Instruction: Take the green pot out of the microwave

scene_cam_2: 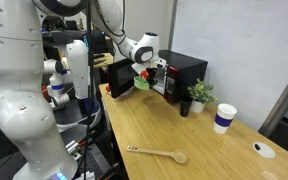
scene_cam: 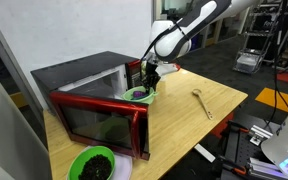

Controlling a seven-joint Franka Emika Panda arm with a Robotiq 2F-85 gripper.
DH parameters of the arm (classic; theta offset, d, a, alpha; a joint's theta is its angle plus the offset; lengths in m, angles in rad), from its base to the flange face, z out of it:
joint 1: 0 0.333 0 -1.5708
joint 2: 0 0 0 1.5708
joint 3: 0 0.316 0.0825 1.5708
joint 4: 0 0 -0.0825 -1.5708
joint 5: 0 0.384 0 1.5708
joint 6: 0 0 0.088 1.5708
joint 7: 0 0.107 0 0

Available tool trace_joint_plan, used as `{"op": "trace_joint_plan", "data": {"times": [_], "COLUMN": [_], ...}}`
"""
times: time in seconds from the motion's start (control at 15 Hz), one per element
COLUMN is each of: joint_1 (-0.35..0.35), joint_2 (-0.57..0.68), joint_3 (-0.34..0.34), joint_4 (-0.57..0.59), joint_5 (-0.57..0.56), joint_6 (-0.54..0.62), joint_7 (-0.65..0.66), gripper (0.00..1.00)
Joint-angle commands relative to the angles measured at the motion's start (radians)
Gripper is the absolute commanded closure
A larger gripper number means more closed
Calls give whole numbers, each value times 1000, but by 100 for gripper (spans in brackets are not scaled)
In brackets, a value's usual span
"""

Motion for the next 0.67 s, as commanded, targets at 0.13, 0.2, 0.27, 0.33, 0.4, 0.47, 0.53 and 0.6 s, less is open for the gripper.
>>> {"op": "trace_joint_plan", "data": {"times": [0.13,0.2,0.27,0.33,0.4,0.47,0.53,0.6], "joint_1": [-67,-77,-87,-96,-103,-111,-118,-126], "joint_2": [-131,-143,-152,-162,-168,-172,-175,-177], "joint_3": [0,-4,-8,-12,-17,-20,-24,-29], "joint_4": [-148,-170,-184,-201,-217,-232,-248,-260], "joint_5": [8,11,17,22,24,29,28,32], "joint_6": [9,17,20,26,39,45,60,78], "joint_7": [-153,-181,-207,-232,-251,-278,-300,-322], "gripper": [98,98,98,98,98,98,98,98]}}
